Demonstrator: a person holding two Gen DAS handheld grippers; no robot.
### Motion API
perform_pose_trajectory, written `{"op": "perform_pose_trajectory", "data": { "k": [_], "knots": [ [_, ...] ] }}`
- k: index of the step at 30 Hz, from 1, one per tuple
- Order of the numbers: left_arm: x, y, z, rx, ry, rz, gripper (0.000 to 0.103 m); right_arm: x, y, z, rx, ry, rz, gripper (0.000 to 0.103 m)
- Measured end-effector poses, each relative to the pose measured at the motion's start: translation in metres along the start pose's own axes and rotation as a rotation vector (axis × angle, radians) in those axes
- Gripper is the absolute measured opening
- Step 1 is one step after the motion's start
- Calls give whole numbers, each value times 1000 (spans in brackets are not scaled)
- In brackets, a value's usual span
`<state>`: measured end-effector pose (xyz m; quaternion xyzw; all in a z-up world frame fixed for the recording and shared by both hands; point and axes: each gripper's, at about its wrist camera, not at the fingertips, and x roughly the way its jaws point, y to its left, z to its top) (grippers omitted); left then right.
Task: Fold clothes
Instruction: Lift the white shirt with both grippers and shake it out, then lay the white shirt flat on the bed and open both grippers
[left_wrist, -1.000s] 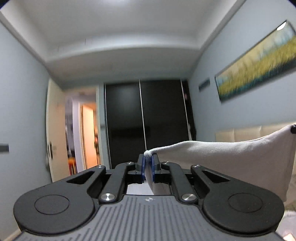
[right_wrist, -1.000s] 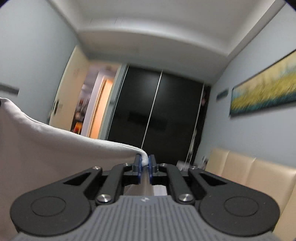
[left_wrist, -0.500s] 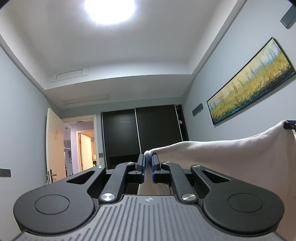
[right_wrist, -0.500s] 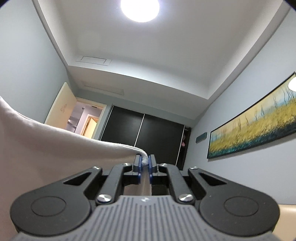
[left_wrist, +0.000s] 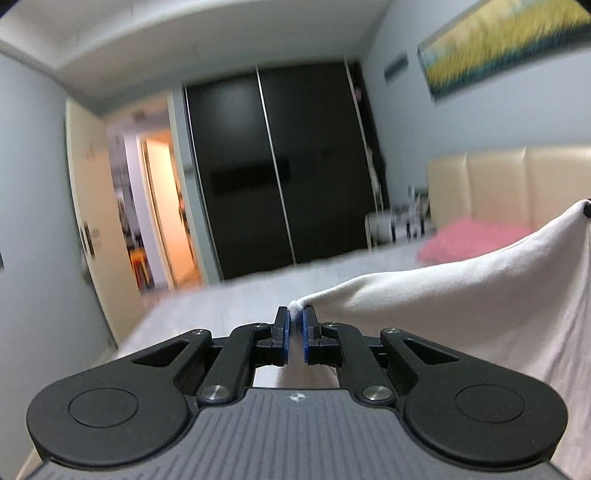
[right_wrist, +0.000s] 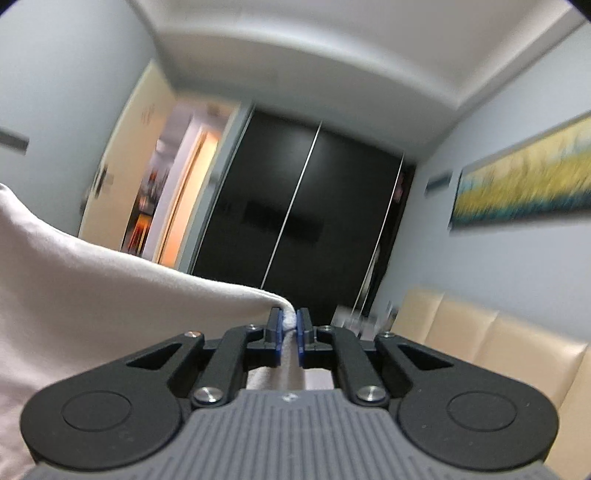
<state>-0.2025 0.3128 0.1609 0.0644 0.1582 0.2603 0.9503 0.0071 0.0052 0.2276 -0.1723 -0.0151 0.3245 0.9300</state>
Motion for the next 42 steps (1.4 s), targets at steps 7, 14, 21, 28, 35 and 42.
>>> {"op": "perform_pose_trajectory", "data": {
  "k": [7, 14, 21, 28, 35, 42],
  "knots": [
    [141, -25, -63, 39, 233, 17, 5, 136, 28, -92, 20, 285, 53, 9],
    [213, -39, -155, 120, 470, -53, 5, 224, 53, -184, 17, 528, 117, 9],
    [189, -54, -210, 224, 657, -203, 5, 208, 71, -254, -14, 739, 258, 9],
    [177, -73, -250, 328, 741, -238, 4, 199, 84, -295, -36, 902, 381, 9],
    [157, -62, -224, 285, 695, -333, 19, 187, 82, -267, -73, 817, 493, 27],
    [156, -78, -189, 225, 561, -455, 44, 179, 85, -230, -48, 691, 624, 35]
  ]
}}
